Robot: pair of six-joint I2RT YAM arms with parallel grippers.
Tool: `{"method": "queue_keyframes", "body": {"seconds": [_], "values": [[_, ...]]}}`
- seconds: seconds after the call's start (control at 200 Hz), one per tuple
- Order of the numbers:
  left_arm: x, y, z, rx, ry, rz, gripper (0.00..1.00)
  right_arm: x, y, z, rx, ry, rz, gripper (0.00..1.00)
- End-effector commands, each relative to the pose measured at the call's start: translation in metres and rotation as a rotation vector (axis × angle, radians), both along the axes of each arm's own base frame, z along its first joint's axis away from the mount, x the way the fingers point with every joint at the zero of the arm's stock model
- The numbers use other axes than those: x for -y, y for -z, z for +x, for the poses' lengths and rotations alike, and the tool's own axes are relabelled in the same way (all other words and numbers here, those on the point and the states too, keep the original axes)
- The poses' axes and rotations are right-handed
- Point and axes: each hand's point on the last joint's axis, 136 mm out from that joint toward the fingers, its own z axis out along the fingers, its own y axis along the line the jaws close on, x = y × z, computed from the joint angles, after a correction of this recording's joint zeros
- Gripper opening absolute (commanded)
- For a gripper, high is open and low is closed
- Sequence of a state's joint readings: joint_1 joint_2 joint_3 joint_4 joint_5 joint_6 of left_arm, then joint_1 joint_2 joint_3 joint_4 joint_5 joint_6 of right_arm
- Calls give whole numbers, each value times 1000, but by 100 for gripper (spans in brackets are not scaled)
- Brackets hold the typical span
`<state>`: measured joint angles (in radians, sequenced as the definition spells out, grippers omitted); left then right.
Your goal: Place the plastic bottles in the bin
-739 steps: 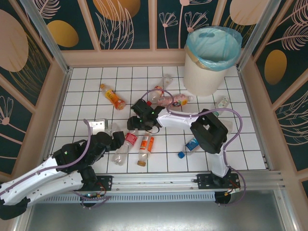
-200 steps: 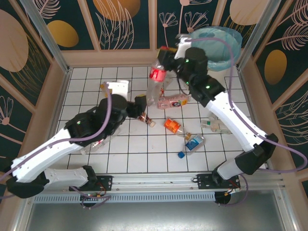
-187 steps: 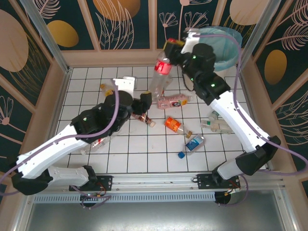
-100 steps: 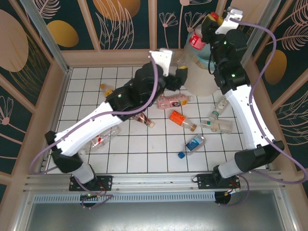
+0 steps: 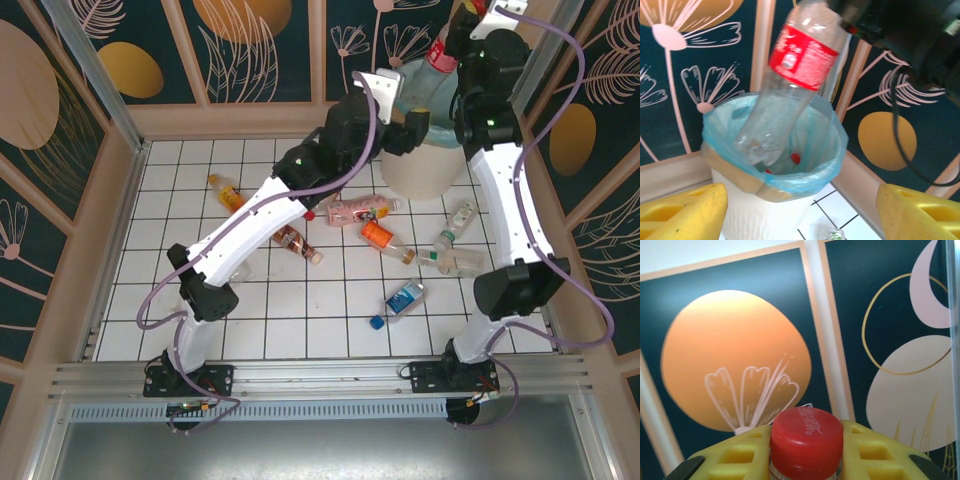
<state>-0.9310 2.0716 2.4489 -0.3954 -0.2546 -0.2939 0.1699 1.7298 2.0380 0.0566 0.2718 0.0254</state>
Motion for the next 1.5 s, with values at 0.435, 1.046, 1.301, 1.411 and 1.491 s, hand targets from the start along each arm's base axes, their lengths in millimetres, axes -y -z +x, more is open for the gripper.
{"method": "queue_keyframes", "body": {"seconds": [0.435,1.046,1.301,1.411,1.491], "values": [[6,31,15,-68,61,15,80,1,101,112,-140,60,-183,0],[8,41,16,-94,74,23,81,-8,118,118,-174,13,-213,38],[7,40,13,-103,79,14,81,-8,91,99,-136,-4,-198,59],[6,37,12,-104,79,6,81,-8,82,92,-124,-12,-189,61],[4,35,11,-103,76,3,81,-8,71,85,-109,-15,-182,61]]}}
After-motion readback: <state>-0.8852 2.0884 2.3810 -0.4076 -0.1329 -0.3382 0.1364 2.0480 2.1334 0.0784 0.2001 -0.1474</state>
